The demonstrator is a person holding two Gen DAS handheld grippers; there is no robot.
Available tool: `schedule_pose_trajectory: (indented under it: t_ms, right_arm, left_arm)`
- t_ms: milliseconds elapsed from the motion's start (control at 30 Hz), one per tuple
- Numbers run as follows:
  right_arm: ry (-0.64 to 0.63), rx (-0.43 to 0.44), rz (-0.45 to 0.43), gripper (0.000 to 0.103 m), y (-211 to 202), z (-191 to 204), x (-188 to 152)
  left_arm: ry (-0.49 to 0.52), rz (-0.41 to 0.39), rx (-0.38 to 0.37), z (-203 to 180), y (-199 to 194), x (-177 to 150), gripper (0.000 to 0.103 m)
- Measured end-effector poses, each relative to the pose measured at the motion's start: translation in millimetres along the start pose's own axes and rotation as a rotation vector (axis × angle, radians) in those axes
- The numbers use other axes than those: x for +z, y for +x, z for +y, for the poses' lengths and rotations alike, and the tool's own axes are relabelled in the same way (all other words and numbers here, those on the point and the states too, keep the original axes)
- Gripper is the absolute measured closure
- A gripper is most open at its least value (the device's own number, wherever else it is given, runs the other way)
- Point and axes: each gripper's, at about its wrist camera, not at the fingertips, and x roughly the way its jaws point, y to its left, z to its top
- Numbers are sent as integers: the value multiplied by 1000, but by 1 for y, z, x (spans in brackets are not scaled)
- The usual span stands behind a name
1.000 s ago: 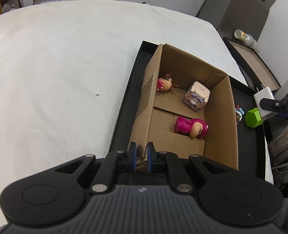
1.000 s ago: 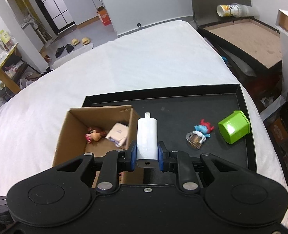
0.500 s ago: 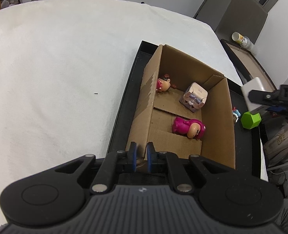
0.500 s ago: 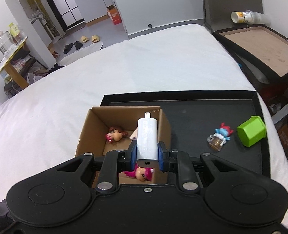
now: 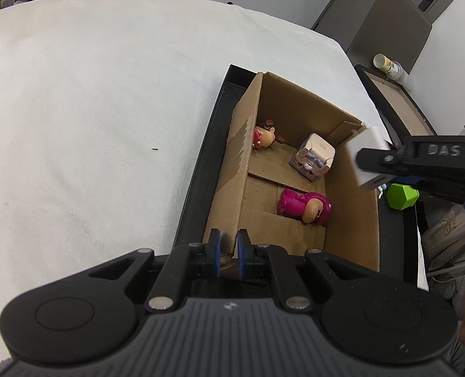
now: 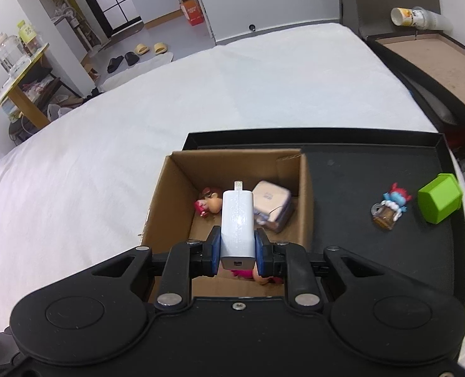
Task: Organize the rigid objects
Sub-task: 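Carry the white charger with the right gripper into the box and release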
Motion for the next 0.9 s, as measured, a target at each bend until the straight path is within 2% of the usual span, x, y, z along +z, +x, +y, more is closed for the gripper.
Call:
schedule_pose_trajectory:
  t_ms: [467, 667, 900]
  right_arm:
    - [13, -1, 75, 82, 36, 27, -4]
    - [9, 23, 65, 78, 41, 36, 4]
    - [44, 56, 77, 78, 35, 28, -2]
  left_arm:
    - [-22, 4, -33, 10, 0, 2, 93]
    - [-31, 5, -40, 12, 0, 2, 93]
    - [-31, 5, -31, 10, 0, 2, 92]
